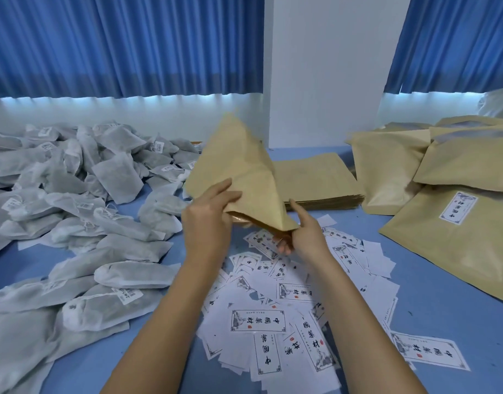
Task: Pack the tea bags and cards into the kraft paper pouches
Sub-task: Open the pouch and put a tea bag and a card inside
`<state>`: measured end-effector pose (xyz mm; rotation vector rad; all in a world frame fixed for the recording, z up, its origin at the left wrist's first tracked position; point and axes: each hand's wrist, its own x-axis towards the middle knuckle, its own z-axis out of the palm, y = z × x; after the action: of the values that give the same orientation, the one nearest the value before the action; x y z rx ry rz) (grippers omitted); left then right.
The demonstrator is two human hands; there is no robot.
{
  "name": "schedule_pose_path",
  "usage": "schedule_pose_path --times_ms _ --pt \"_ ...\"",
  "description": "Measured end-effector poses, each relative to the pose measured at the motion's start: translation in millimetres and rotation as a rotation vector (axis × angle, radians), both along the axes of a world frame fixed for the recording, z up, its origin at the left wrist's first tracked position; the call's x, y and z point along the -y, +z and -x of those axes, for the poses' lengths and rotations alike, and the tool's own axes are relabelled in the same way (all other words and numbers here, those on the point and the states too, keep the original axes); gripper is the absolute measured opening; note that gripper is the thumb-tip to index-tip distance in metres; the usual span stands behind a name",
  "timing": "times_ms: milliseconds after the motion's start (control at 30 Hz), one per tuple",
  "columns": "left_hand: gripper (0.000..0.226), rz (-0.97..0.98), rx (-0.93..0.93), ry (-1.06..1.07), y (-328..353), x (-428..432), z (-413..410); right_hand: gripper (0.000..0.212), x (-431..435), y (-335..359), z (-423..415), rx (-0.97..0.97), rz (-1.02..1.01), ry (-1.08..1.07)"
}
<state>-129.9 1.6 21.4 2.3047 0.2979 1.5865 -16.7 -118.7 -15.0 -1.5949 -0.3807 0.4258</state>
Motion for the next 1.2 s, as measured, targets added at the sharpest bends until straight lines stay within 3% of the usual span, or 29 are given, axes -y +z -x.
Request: schedule_pose_path --times_ms 67,133,300,333,367,433,500,567,633,800,933,1033,1100,1200 --pt "0.045 0.064 0.033 0.022 5.1 -9.1 4.3 0.076 -0.8 3.3 -0.4 -0.027 -0.037 0.054" --pt "0.049 0.172 0.026 -0.029 10.6 -13.9 6.7 0.078 -2.6 4.6 1.6 -0.089 -0.130 0.080" --pt "0.046 0.416 -0.329 -0.409 15.8 -28.7 23.3 0.051 -0.2 7.5 3.5 -0.279 -0.386 -0.018" --pt "0.056 0.447 -0.447 -0.442 13.9 -35.5 31.2 0.045 -0.9 8.6 4.3 -0.320 -0.404 -0.068" --pt "0.076 0.423 -0.584 -0.400 11.2 -46.0 39.6 0.039 -1.8 9.4 4.5 -0.354 -0.413 -0.113" --pt "0.103 0.256 -0.909 -0.053 3.5 -79.5 55.4 0.030 -2.4 11.5 6.2 -0.393 -0.429 -0.143" --pt "0.104 0.189 -1.187 0.317 -1.6 -109.9 70.1 0.026 -0.1 14.5 7.7 -0.413 -0.471 -0.141" --pt "0.097 0.236 -1.339 0.419 -10.2 -127.5 78.1 0.025 3.0 17.1 9.0 -0.425 -0.522 -0.152" --pt "0.083 0.264 -1.345 0.368 -20.2 -133.4 79.6 0.024 5.3 19.1 9.9 -0.421 -0.527 -0.155" --pt "0.051 0.137 -1.143 0.425 -25.1 -126.8 73.5 0.024 9.0 19.0 9.7 -0.437 -0.534 -0.208" --pt "0.034 0.044 -0.756 0.390 -15.5 -101.8 64.4 0.021 4.8 20.1 11.8 -0.455 -0.615 -0.248" --pt "0.036 0.038 -0.541 0.111 -6.0 -82.2 54.5 0.017 3.8 18.8 10.6 -0.486 -0.655 -0.260" --pt "0.048 0.067 -0.660 -0.056 -9.5 -70.1 46.6 0.016 4.4 18.9 10.1 -0.494 -0.655 -0.260" --pt "0.065 0.053 -1.107 -0.064 -32.8 -56.1 35.0 0.020 4.5 17.8 9.8 -0.487 -0.660 -0.256"
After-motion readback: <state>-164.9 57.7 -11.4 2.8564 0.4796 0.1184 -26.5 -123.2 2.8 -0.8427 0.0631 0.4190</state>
